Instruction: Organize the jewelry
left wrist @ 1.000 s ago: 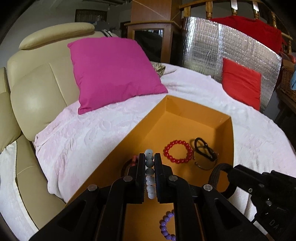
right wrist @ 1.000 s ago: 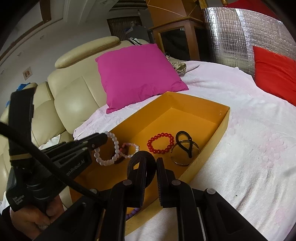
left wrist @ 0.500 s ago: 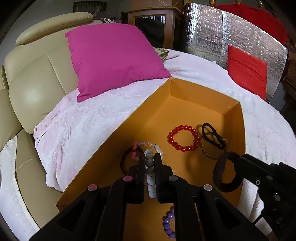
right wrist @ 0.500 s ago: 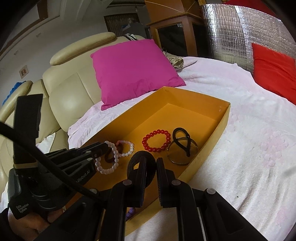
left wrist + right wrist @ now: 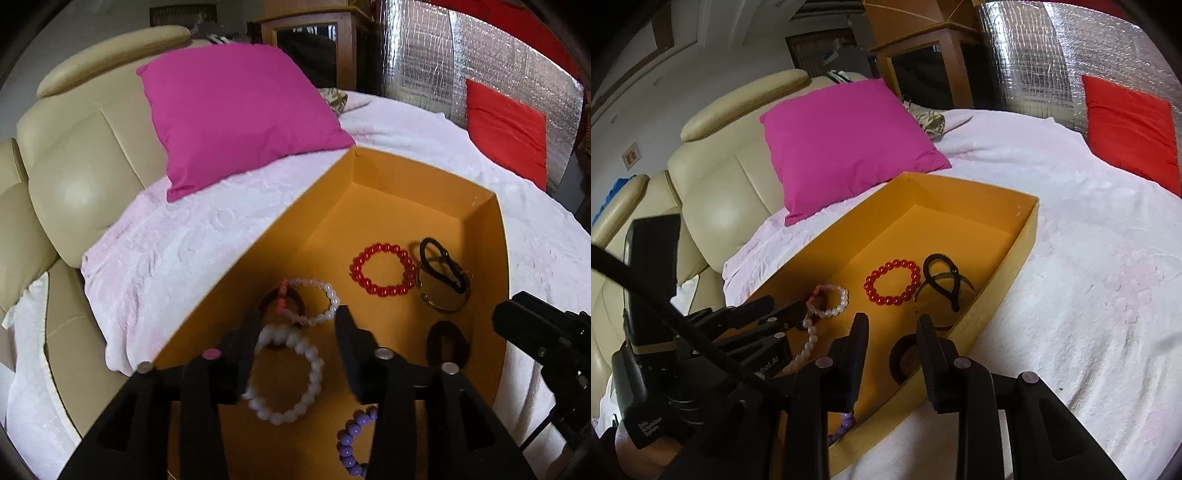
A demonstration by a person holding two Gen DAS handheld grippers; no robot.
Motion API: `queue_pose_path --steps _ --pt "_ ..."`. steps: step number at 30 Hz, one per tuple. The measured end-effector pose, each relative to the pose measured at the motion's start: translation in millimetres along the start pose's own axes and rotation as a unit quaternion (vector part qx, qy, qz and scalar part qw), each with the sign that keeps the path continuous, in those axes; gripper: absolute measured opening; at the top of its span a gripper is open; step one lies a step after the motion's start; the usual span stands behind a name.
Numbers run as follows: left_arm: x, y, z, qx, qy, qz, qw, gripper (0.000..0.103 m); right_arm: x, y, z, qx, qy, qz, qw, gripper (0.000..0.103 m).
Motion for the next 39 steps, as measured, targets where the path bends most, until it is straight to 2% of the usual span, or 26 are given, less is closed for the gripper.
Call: queue_pose_path --steps 5,12,13,15,17,18,25,30,39 --pt "0.1 -15.9 8.0 0.043 0.007 0.014 0.999 0.066 7.4 -9.5 2.9 0.006 0.006 -0.007 1.0 0.03" --pt "11.2 -32.4 11.8 0.076 0.038 0.021 0.9962 0.077 13.4 -32.7 -0.3 0.011 0.0 -0.012 1.0 0.031" --pt "12.5 -36.0 12.2 0.082 0.041 0.022 0.9956 0.077 14.3 -36.0 -1.4 0.01 0.001 -0.011 1.0 0.033" --pt "13.3 -43.0 12.7 0.09 0.038 0.016 0.9951 0.078 16.2 -41.4 -3.6 0.01 0.004 -0.011 1.0 0.046" --pt "12.3 -50.5 12.5 0.094 0.027 0.01 0.9951 0.083 18.6 -48.8 -5.7 0.015 0.007 -0.012 1.0 0.052" --pt "11.1 -54.2 12.1 0.097 0.023 0.01 0.995 0.084 19.0 -50.9 -6.1 0.015 0.007 -0.012 1.0 0.052" --pt "4.4 -77.6 7.0 0.108 0.012 0.05 0.9928 0.085 19.7 -63.8 -8.2 0.016 0.012 -0.01 1.0 0.053" --pt "3.5 -92.2 -2.0 0.124 0.033 0.097 0.987 0.086 18.5 -76.6 -10.9 0.02 0.035 -0.003 0.999 0.061" --pt "-14.9 -121.5 -8.1 0.11 0.015 0.102 0.9886 0.086 2.0 -100.6 -13.7 0.038 0.021 -0.026 0.999 0.064"
Point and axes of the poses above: each gripper's, at about its wrist camera, not at the fingertips, and y roughly the way its jaws point, x to its right, z to its top, the point moved 6 cm from there along y, roughly the way its jaws point, and after that the axes turned 8 degrees about z, right-handed, at the moved point
